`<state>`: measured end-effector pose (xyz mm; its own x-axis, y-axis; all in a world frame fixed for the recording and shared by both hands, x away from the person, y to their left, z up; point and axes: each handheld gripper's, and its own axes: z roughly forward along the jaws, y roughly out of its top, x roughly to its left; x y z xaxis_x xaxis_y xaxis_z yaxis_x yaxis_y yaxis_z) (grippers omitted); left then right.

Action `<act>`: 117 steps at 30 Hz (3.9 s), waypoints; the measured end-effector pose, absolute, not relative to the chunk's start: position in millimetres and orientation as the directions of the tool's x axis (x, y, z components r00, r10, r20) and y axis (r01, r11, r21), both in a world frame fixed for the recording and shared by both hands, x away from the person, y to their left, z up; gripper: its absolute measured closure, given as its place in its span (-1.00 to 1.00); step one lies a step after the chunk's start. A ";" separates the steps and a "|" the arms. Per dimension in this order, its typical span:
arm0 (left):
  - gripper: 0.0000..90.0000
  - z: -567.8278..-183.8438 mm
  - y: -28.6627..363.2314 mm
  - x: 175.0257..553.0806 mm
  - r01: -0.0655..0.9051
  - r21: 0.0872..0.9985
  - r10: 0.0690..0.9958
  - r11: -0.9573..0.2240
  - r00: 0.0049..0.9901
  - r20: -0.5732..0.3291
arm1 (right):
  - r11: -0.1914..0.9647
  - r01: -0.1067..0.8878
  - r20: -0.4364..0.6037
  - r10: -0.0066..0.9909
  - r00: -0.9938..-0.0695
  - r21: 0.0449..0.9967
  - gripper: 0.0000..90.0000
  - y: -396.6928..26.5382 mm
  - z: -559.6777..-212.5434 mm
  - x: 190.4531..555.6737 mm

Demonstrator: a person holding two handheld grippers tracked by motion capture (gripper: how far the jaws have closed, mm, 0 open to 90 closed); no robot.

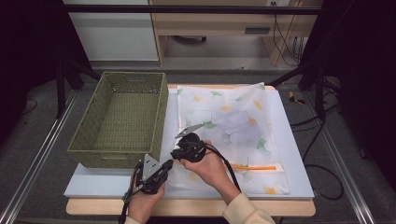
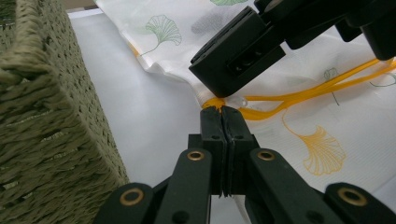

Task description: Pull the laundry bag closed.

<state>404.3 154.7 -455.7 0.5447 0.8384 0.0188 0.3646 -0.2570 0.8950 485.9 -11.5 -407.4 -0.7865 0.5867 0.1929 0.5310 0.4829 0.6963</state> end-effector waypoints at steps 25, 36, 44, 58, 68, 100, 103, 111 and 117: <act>0.98 -458.9 161.3 407.6 0.423 0.889 0.849 -0.176 0.523 -0.081 | 0.461 0.529 0.211 0.578 -0.788 0.713 0.91 -24.2 -407.8 484.9; 0.98 -459.2 163.8 408.5 0.428 0.888 0.852 -0.170 0.516 -0.086 | 0.489 0.517 0.196 0.565 -0.801 0.702 0.92 -24.7 -412.0 477.9; 0.98 -459.2 163.9 408.6 0.428 0.888 0.852 -0.170 0.517 -0.087 | 0.509 0.508 0.186 0.555 -0.811 0.695 0.91 -22.5 -413.3 473.4; 0.98 -458.3 163.5 408.3 0.425 0.889 0.849 -0.168 0.521 -0.089 | 0.534 0.505 0.169 0.556 -0.814 0.677 0.93 -16.6 -418.7 472.0; 0.98 -457.3 162.7 407.6 0.418 0.892 0.847 -0.173 0.525 -0.082 | 0.547 0.492 0.143 0.558 -0.817 0.677 1.00 -16.3 -417.9 470.7; 0.98 -454.2 159.6 405.4 0.404 0.893 0.844 -0.196 0.533 -0.056 | 0.549 0.582 0.138 0.646 -0.751 0.600 1.00 -36.9 -419.7 469.8; 0.98 -453.9 159.6 405.2 0.403 0.894 0.844 -0.196 0.534 -0.056 | 0.537 0.585 0.140 0.653 -0.744 0.607 1.00 -42.6 -420.6 469.2; 0.98 -454.3 158.6 405.0 0.402 0.894 0.842 -0.197 0.536 -0.056 | 0.525 0.594 0.140 0.666 -0.732 0.610 1.00 -52.0 -422.8 468.6; 0.98 -455.5 159.6 405.8 0.410 0.891 0.844 -0.193 0.532 -0.062 | 0.533 0.599 0.130 0.673 -0.728 0.598 1.00 -59.6 -425.7 468.9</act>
<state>405.8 159.6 -455.5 0.5320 0.8445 -0.0621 0.4100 -0.1928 0.8915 468.9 -59.6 -425.7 -0.7283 0.6728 0.1303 0.5992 0.5328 0.5976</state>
